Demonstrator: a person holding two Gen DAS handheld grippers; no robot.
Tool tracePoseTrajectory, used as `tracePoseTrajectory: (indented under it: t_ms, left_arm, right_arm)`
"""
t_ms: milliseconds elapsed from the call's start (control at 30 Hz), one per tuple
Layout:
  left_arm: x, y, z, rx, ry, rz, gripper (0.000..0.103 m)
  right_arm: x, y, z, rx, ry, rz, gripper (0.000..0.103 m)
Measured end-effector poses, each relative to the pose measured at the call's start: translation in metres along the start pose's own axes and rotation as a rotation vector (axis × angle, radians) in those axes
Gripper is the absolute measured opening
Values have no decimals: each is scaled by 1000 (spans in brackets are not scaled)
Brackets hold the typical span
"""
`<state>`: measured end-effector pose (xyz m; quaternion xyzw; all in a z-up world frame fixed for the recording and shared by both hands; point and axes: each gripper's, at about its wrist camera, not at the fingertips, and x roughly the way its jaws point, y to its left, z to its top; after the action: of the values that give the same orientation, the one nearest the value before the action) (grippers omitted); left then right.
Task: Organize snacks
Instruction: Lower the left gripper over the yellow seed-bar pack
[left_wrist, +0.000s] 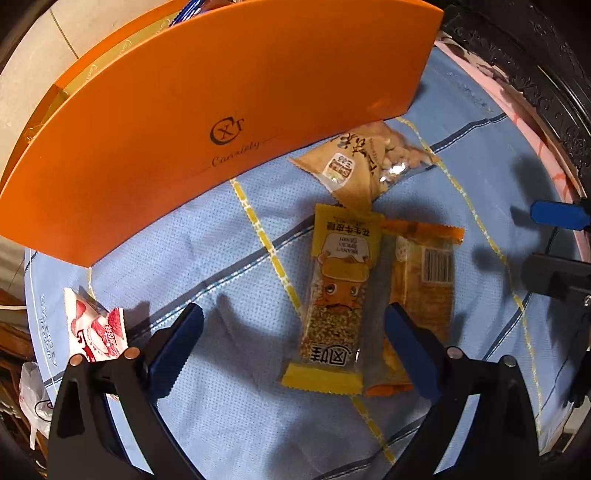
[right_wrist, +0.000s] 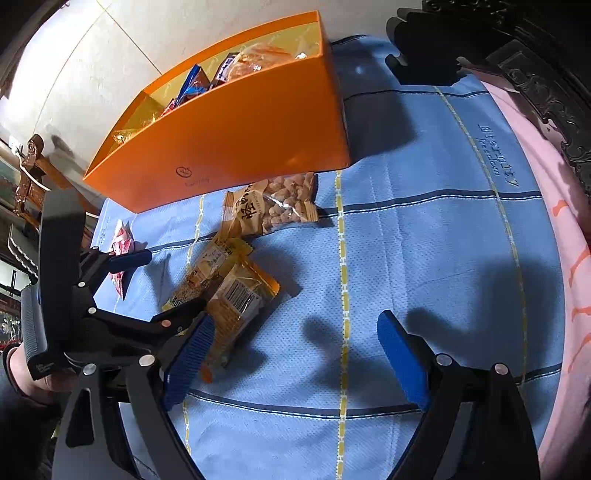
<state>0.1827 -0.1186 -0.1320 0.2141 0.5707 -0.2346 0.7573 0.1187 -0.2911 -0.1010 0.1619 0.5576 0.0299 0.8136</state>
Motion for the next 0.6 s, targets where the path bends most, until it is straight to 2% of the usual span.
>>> tracePoseTrajectory:
  t_ms: [300, 500, 567, 600]
  left_arm:
    - [1, 4, -5, 18, 19, 17, 96]
    - [5, -23, -4, 87, 22, 50, 95]
    - [5, -28, -3, 97, 18, 30, 88]
    - [5, -30, -2, 94, 19, 9, 79]
  right_arm:
    - [3, 3, -3, 4, 13, -13, 91]
    - [2, 2, -7, 8, 18, -17, 91]
    - [0, 0, -7, 12, 13, -20, 91]
    - [0, -1, -7, 14, 12, -21, 91]
